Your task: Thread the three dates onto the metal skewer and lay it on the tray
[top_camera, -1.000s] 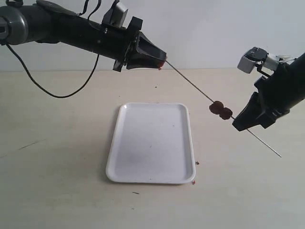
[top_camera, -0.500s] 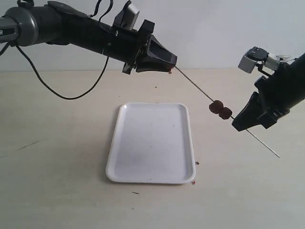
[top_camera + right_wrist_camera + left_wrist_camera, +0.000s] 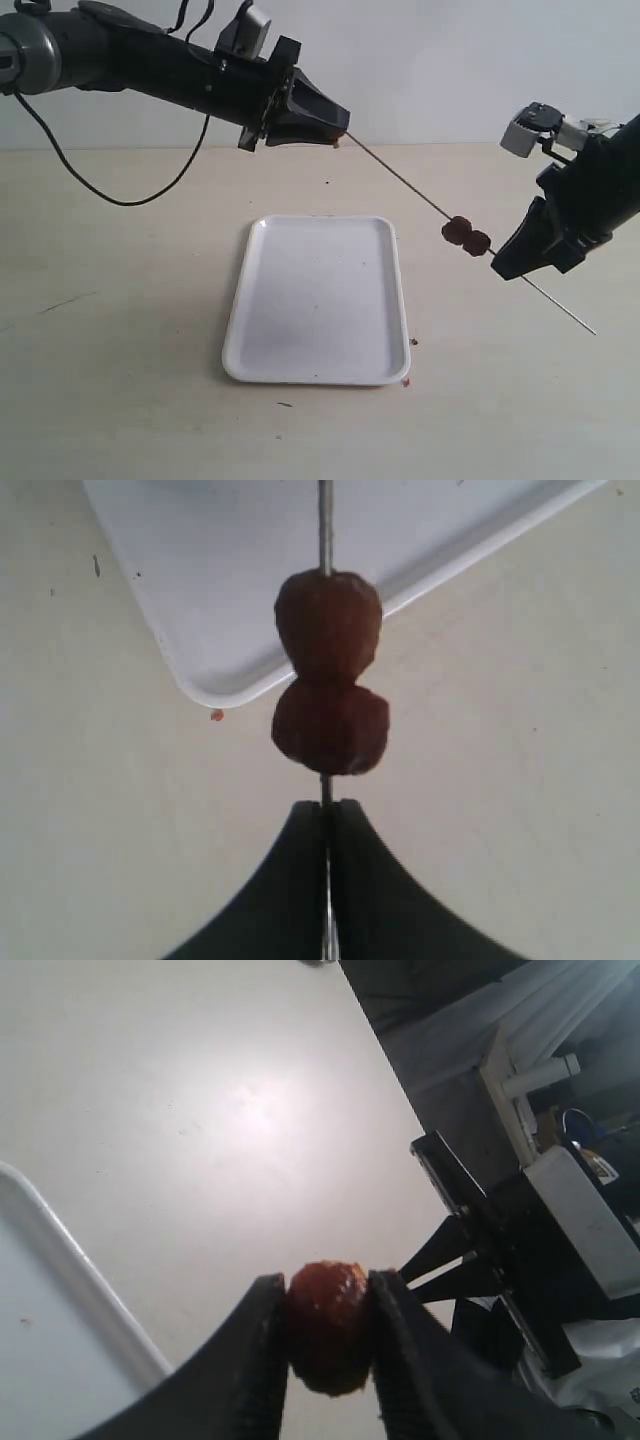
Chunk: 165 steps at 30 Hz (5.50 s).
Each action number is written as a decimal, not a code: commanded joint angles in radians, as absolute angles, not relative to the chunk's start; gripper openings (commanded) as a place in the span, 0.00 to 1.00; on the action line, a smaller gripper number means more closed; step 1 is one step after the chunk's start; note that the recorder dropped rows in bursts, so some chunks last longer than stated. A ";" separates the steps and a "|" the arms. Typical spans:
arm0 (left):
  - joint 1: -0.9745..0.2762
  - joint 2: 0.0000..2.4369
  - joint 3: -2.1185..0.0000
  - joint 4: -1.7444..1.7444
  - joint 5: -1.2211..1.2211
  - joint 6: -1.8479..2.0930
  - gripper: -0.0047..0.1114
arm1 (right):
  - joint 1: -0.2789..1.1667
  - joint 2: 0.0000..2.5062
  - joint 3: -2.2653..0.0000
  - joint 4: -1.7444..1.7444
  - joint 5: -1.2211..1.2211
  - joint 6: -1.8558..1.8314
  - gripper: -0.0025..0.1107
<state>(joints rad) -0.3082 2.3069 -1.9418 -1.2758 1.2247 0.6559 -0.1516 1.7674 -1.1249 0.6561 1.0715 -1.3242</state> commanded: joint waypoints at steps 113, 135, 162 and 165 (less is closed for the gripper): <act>-0.384 2.281 -1.944 -1.056 1.221 0.647 0.29 | -0.151 1.798 -1.124 0.709 0.748 -1.885 0.02; -0.470 2.281 -1.944 -1.067 1.221 0.658 0.29 | -0.151 1.798 -1.124 0.795 0.820 -1.885 0.02; -0.325 2.243 -1.944 -1.087 1.143 0.803 0.67 | -0.151 1.798 -1.124 0.915 0.659 -1.513 0.02; -0.296 2.226 -1.944 -1.097 1.168 0.807 0.67 | -0.151 1.798 -1.124 1.025 0.661 -1.477 0.02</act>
<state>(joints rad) -0.3580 2.2667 -1.9418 -1.1278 1.1593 0.7916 -0.1184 1.8035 -1.1224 0.9691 0.7725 -1.5809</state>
